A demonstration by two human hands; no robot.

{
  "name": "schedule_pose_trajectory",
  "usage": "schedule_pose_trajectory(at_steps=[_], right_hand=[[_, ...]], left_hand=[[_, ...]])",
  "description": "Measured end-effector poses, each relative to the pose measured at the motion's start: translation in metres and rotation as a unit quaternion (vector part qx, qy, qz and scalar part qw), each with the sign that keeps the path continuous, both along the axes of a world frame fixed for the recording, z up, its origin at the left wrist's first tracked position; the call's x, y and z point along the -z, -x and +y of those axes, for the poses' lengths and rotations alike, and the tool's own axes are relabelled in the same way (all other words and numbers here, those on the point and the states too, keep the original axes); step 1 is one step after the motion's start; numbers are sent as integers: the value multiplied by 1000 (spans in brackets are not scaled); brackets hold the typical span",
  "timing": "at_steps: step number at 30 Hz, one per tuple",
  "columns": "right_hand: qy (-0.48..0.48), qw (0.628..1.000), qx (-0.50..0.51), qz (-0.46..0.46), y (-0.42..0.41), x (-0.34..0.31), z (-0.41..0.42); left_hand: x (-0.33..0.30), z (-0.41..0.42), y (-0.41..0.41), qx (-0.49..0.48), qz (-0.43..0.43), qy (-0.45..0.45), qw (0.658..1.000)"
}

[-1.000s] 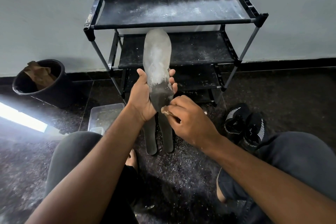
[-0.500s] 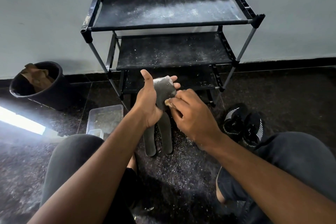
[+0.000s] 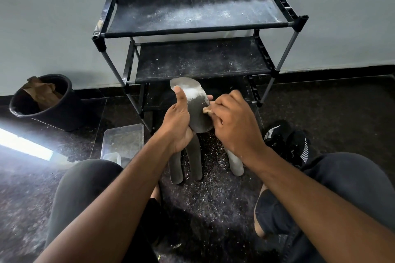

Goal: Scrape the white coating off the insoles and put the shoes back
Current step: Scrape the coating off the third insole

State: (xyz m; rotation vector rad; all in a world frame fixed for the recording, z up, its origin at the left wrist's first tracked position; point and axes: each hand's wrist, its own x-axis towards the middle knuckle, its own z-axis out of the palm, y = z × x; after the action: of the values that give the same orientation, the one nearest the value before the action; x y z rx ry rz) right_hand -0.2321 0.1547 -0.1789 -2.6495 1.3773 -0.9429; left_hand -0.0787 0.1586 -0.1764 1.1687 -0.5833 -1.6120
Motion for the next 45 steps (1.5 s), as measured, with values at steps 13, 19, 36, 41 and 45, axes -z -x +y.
schedule_pose_trajectory(at_steps=[13,19,36,41,45], right_hand=[[-11,998,-39,-47,-6,-1,9],[-12,997,-60,-40,-10,1,17],[25,999,24,-26,5,-5,-4],[-61,992,-98,-48,-6,4,11],[-16,998,-48,-26,1,-5,-1]], left_hand=[[2,-8,-8,-7,78,29,997],[7,-10,-11,-9,99,27,995],[0,6,14,12,31,-10,999],[0,1,0,-1,74,-11,997],[2,4,4,-9,69,-11,998]])
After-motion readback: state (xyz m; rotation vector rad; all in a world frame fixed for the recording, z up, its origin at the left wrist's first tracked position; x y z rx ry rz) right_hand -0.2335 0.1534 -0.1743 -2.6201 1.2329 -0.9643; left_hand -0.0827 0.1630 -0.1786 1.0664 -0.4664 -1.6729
